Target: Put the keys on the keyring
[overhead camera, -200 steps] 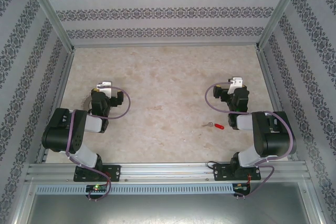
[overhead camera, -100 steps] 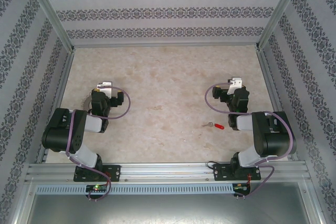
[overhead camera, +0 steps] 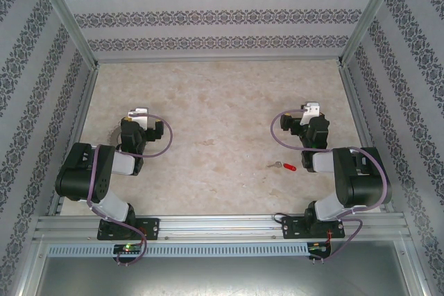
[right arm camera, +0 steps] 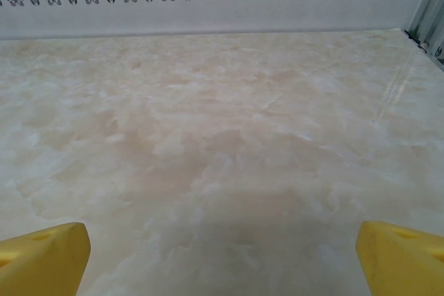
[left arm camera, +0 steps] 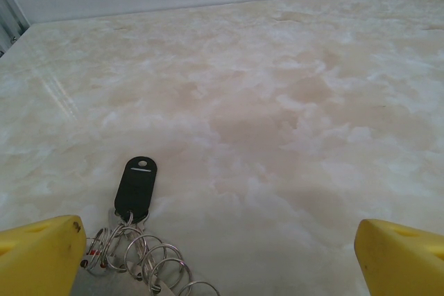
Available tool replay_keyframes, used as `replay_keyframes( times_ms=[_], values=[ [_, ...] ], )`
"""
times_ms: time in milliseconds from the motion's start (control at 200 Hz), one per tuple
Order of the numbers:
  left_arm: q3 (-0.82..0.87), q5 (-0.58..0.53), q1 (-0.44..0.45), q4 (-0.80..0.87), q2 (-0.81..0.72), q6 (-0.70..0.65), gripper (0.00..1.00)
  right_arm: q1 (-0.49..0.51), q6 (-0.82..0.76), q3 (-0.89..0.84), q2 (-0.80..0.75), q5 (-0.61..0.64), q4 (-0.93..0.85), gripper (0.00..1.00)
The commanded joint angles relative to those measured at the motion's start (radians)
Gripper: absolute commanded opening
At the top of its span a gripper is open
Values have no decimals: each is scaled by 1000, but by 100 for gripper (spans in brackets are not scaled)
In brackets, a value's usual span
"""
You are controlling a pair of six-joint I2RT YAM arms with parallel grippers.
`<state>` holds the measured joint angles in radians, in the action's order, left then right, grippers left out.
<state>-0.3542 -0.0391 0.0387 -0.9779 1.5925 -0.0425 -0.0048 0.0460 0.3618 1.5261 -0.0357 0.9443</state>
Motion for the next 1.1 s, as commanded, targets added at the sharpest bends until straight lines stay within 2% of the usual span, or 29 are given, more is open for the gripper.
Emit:
replay_keyframes(
  times_ms=[0, 435, 625, 714, 784, 849, 964, 1059, 1094],
  values=[
    [-21, -48, -10, 14, -5, 37, 100, -12, 5, 12, 7, -16, 11, 98],
    [-21, -61, -10, 14, -5, 42, 100, -4, 2, 17, 6, 10, 2, 98],
    [-22, -48, -13, 16, -5, 41, 100, 10, 12, 15, -8, 108, -1, 98],
    [-30, 10, -13, 44, -19, 18, 100, 27, 11, 46, -96, 187, -141, 98],
    [-35, -1, -13, 81, -57, 22, 100, 52, -16, 70, -164, 227, -260, 98],
    [-62, -31, -13, 203, -130, 38, 100, 82, -22, 59, -213, 237, -267, 98],
    [-147, -64, -10, 506, -264, 77, 100, 177, -53, 88, -315, 294, -394, 98],
    [-184, -76, 6, 687, -395, 155, 100, 258, -57, 148, -373, 356, -539, 98],
    [-196, -78, 17, 751, -439, 222, 100, 279, -51, 175, -391, 364, -609, 98]
  ],
)
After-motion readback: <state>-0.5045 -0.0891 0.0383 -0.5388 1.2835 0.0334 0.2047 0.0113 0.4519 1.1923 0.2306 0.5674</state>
